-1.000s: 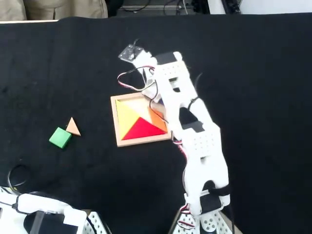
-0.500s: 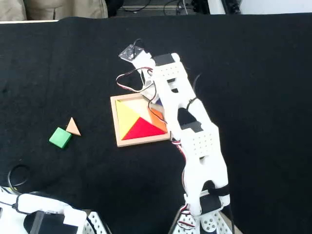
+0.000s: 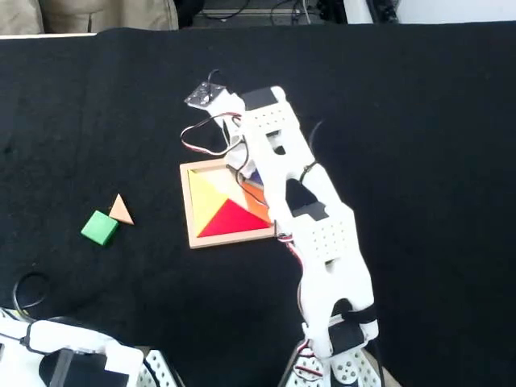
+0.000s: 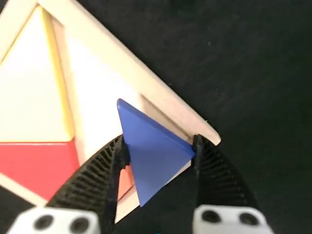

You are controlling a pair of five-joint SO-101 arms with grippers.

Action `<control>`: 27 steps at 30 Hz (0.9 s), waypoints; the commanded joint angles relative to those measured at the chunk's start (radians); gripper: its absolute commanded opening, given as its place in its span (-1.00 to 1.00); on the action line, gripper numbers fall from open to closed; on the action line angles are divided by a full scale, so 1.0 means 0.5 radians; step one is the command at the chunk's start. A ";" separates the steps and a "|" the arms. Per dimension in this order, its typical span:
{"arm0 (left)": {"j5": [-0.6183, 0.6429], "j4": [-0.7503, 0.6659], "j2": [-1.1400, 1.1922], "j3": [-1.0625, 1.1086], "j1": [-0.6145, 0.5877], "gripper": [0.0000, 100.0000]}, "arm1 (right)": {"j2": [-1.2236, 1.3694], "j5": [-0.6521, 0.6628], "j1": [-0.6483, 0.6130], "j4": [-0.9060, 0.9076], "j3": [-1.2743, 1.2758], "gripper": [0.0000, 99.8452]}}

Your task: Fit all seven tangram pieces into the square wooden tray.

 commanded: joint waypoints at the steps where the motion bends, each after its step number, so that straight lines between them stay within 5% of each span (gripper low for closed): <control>1: -0.021 0.003 0.021 0.066 0.020 -0.61 | -0.084 -0.043 -0.031 0.052 -0.109 -0.75; 9: -0.025 0.003 0.021 0.066 0.020 -0.61 | -0.026 -0.061 -0.058 -0.031 -0.069 -0.75; 17: -0.025 0.003 0.021 0.066 0.017 -0.61 | -0.017 -0.049 -0.058 -0.012 -0.075 -0.42; 27: -0.025 0.003 0.021 0.066 0.017 -0.61 | -0.060 -0.006 -0.089 0.110 -0.170 -0.61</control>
